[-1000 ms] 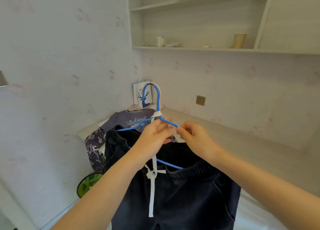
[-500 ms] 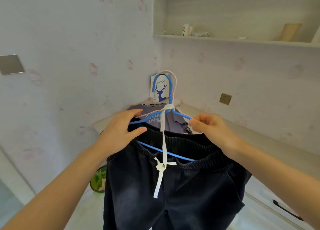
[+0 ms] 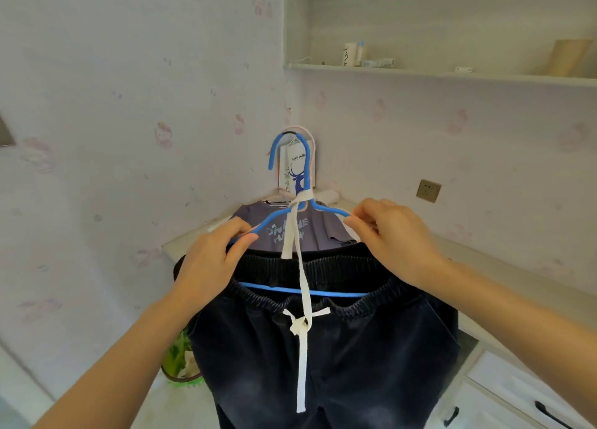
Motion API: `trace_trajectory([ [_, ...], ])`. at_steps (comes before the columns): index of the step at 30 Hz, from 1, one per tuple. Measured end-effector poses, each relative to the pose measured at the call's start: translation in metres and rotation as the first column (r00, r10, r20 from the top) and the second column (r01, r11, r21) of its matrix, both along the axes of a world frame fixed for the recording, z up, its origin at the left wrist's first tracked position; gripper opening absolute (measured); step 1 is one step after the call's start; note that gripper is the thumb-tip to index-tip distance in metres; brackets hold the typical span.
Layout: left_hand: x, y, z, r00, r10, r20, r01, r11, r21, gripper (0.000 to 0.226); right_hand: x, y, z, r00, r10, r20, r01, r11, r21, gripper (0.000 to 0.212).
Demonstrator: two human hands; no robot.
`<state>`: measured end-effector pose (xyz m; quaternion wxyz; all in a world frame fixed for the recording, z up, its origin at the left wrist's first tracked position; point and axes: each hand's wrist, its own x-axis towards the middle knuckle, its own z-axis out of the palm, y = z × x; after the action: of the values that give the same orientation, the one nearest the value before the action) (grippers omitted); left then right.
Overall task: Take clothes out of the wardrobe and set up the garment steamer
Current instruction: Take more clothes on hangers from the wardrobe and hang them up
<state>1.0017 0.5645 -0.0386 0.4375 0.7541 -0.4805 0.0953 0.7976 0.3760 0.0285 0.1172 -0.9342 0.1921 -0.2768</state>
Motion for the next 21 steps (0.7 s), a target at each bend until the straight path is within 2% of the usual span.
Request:
trace_trajectory([
  [1, 0.005, -0.006, 0.005, 1.0, 0.002, -0.015, -0.002, 1.0, -0.023, 0.013, 0.004, -0.006, 0.002, 0.999, -0.032, -0.01, 0.031, 0.992, -0.123, 0.02],
  [3, 0.014, -0.018, 0.015, 1.0, -0.002, -0.027, 0.001, 0.999, -0.038, 0.012, 0.011, -0.021, 0.003, 0.999, -0.051, 0.01, 0.052, 0.976, -0.212, 0.025],
  [7, 0.036, -0.046, 0.033, 1.0, 0.025, 0.011, -0.025, 1.0, -0.012, 0.016, 0.018, -0.061, -0.004, 0.995, -0.034, 0.095, 0.042, 0.996, -0.076, 0.022],
  [11, 0.062, -0.072, 0.046, 0.997, 0.065, 0.049, -0.065, 0.998, -0.011, 0.011, 0.021, -0.108, -0.022, 0.997, -0.069, -0.041, 0.067, 0.997, -0.047, 0.024],
  [13, 0.074, -0.087, 0.051, 0.995, 0.077, 0.066, -0.077, 0.997, 0.002, 0.012, 0.028, -0.129, -0.028, 0.998, -0.04, -0.05, 0.039, 0.999, -0.015, 0.029],
  [21, 0.113, -0.135, 0.057, 0.987, 0.152, 0.051, -0.153, 0.988, 0.017, 0.011, 0.085, -0.193, -0.035, 0.997, 0.023, 0.068, -0.028, 0.997, 0.066, 0.025],
])
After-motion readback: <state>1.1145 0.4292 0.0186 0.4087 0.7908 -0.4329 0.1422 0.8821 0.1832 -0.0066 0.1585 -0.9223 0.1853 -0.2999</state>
